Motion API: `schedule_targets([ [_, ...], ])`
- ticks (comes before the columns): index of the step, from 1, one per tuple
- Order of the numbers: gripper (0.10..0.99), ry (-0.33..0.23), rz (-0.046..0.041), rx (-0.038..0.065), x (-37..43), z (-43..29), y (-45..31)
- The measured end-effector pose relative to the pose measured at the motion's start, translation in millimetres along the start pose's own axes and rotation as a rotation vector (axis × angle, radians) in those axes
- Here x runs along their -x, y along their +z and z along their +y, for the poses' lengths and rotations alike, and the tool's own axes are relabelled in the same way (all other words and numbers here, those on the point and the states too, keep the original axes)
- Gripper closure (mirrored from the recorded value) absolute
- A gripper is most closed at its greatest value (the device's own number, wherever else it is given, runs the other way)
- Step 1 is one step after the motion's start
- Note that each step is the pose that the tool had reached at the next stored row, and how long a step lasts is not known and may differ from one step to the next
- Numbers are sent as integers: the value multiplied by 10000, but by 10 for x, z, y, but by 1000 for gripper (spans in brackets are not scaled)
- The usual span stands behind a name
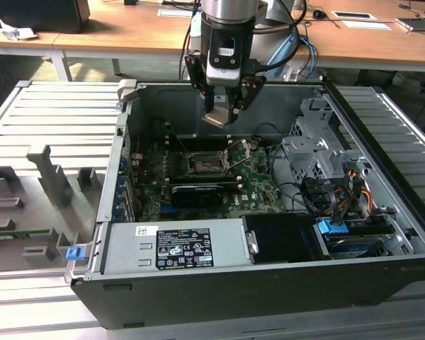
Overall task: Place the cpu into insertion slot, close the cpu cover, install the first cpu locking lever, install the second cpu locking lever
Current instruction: 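Place the cpu into insertion slot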
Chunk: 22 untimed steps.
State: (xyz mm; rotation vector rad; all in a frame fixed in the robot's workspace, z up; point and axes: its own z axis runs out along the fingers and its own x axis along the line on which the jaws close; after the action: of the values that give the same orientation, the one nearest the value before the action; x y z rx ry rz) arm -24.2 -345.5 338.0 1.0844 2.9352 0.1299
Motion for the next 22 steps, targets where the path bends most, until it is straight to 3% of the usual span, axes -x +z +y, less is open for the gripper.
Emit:
schedule_targets([
  [8, 561, 753, -57, 11, 0, -2, 19],
  [22, 561, 1272, -91, 5, 1, -4, 54],
])
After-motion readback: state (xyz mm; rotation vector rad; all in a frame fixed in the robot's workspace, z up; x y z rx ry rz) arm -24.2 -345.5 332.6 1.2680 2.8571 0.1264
